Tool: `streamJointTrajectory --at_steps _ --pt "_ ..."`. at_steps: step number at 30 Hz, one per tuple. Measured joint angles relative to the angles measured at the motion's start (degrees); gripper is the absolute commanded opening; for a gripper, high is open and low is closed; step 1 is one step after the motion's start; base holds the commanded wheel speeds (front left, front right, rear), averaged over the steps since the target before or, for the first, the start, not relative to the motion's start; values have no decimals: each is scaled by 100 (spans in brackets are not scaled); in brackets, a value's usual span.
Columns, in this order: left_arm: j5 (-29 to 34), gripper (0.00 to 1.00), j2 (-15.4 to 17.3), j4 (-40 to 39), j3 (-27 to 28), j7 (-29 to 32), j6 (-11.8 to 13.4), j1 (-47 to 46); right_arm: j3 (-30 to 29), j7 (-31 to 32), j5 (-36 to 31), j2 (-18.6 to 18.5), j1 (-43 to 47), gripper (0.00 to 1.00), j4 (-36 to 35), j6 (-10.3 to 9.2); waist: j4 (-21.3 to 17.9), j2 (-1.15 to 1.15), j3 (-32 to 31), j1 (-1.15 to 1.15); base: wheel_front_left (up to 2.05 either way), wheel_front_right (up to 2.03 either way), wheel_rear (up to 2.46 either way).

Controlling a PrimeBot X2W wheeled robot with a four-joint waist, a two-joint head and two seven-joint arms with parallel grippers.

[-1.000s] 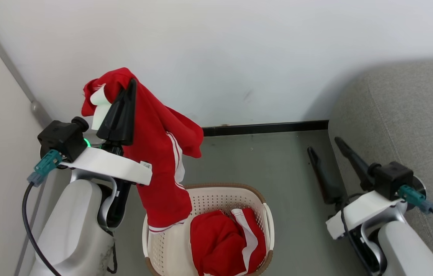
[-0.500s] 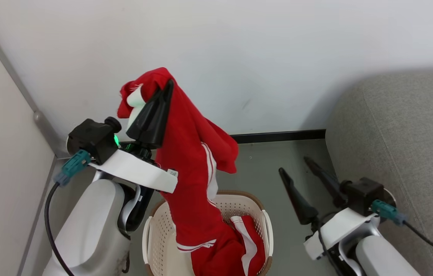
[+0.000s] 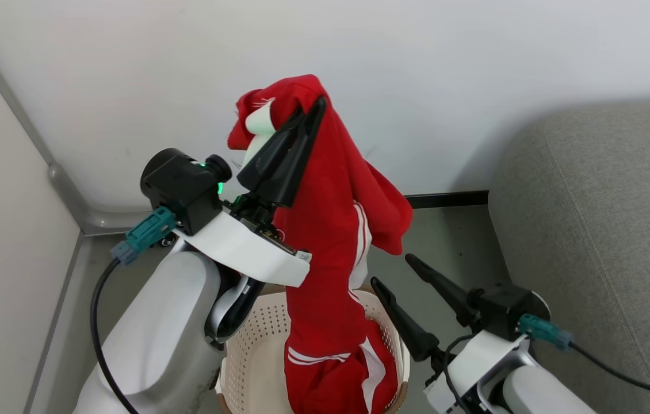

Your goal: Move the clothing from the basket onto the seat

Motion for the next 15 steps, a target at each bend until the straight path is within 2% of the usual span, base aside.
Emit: streamJointTrajectory --at_steps 7,15 --pt "-47 0 0 -288 -294 148 -31 -89 43 0 88 -116 -238 100 -131 0 19 0 49 0 0 0 0" --pt "-105 0 4 -505 -519 326 -31 -91 372 0 291 -170 -328 100 -219 0 51 0 95 0 0 0 0"
